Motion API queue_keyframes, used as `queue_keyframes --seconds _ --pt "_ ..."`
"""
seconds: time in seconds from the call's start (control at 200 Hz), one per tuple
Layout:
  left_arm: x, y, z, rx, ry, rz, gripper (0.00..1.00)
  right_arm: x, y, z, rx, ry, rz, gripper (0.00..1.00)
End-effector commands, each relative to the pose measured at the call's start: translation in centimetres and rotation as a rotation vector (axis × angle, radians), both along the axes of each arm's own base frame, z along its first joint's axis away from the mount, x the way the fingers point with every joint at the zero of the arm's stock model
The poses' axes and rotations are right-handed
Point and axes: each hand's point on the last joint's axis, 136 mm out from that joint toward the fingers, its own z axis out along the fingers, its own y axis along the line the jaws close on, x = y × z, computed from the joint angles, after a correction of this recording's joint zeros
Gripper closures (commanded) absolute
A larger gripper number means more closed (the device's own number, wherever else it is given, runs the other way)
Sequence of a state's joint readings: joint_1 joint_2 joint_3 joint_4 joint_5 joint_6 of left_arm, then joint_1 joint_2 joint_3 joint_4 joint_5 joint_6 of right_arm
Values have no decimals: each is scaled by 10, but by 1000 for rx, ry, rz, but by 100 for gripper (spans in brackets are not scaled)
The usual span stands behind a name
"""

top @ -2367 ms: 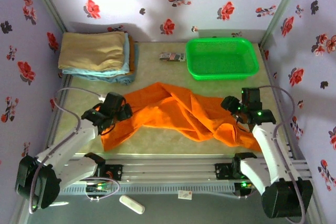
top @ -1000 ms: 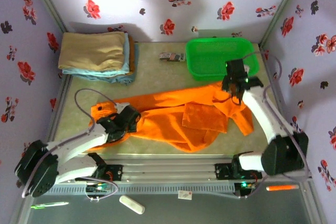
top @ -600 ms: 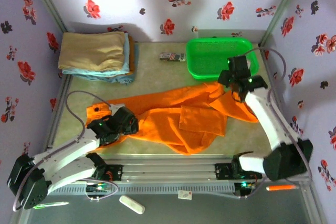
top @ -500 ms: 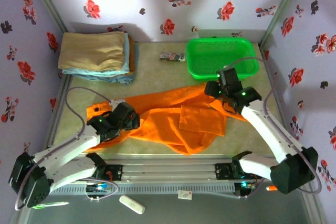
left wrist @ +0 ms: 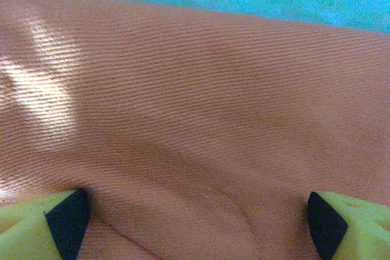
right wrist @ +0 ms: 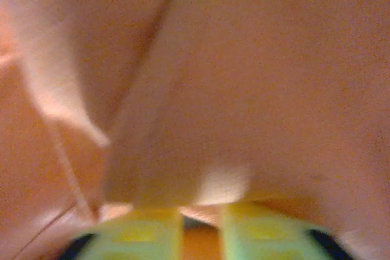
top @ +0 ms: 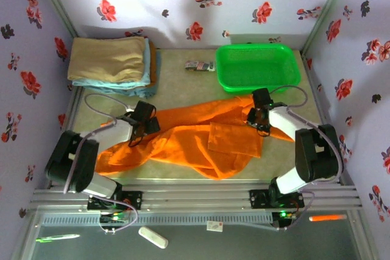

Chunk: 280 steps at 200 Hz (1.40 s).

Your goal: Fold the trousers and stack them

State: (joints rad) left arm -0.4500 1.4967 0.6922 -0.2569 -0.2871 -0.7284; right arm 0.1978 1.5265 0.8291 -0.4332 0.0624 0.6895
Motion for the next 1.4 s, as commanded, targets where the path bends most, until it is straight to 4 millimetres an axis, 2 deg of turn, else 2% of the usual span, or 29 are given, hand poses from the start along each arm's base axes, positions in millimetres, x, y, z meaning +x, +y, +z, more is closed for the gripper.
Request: queue_keyframes --seconds 0.0,0.135,0.25,0.4,0.425,0.47,0.505,0.545,0.58,0.645,0.685,0.745,0.825,0.94,1.02,1.115,1.17,1.23,1.31,1.395 --pt "14 -10 -4 -81 -36 21 12 19 -24 15 -59 -77 -61 100" --pt "12 -3 -10 -88 -45 42 26 34 -44 49 -103 -147 -100 100" --pt "9 3 -20 -90 -36 63 26 54 -65 74 -104 -202 -158 100" --pt "3 10 -34 -92 -13 91 26 86 -90 93 -47 -237 -236 100" --pt "2 11 -35 -94 -12 94 26 89 -96 94 -45 -235 -253 88" --pt "1 12 -36 -101 -13 95 26 93 -103 95 -27 -220 -282 57" --pt "1 12 -35 -107 -16 97 26 91 -103 99 -10 -210 -285 50" --pt "-1 13 -34 -108 -18 94 24 89 -93 107 17 -230 -262 49" --pt "-1 13 -32 -108 -21 92 22 85 -78 115 38 -262 -222 47" --pt "-2 14 -32 -108 -22 92 19 73 -35 126 63 -306 -107 44" --pt "-2 15 -33 -107 -21 94 18 61 -3 124 81 -306 -30 43" --pt "-1 16 -35 -105 -18 97 17 42 46 114 101 -282 97 41" --pt "-2 17 -40 -105 -9 104 17 15 110 91 100 -215 272 38" --pt "-2 16 -45 -116 0 120 17 -9 163 57 58 -111 426 38" --pt "-2 17 -44 -126 -6 136 17 -21 176 39 -3 -52 488 40" --pt "-3 18 -43 -133 -13 143 17 -33 176 24 -75 -10 516 46" --pt "-4 19 -43 -136 -16 149 17 -37 175 18 -87 8 527 57" --pt "-5 21 -44 -138 -18 155 17 -39 171 18 -100 9 529 78" --pt "-6 24 -46 -138 -16 165 17 -37 156 27 -154 -20 506 100" --pt "-8 28 -48 -142 -16 185 18 -35 139 42 -213 -52 486 100"
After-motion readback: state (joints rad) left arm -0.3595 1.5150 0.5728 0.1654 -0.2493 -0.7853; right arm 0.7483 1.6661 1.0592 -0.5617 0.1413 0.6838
